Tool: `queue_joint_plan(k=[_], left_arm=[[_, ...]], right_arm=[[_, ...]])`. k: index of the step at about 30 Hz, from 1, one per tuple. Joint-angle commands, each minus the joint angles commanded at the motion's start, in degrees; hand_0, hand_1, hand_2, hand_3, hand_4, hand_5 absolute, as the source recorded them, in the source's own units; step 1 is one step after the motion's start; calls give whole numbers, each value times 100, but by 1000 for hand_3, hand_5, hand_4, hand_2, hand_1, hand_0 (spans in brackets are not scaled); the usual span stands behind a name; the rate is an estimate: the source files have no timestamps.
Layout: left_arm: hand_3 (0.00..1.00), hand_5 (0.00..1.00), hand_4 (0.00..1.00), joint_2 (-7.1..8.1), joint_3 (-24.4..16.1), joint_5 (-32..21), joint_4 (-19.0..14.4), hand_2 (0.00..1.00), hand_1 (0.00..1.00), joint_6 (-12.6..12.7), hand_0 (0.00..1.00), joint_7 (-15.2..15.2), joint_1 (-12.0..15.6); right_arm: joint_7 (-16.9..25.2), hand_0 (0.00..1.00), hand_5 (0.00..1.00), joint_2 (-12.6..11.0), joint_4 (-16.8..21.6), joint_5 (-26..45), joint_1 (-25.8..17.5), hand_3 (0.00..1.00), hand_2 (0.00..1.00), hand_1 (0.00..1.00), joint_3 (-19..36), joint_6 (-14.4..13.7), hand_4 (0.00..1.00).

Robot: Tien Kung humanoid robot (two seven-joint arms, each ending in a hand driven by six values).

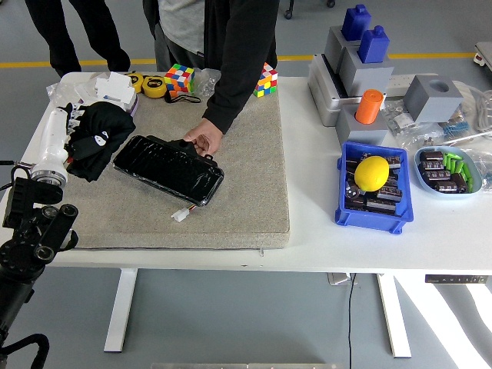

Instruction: Pick the rag up,wipe the panel,place it on the desk

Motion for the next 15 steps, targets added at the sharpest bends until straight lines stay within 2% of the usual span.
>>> queue_joint_plan(k=[15], left_arm=[[556, 2, 661, -66, 333, 109, 313, 288, 278, -139, 255, 205, -188]], right_arm=[[3, 533, 353, -31, 2, 40, 15, 522, 490, 554, -72, 5, 877]])
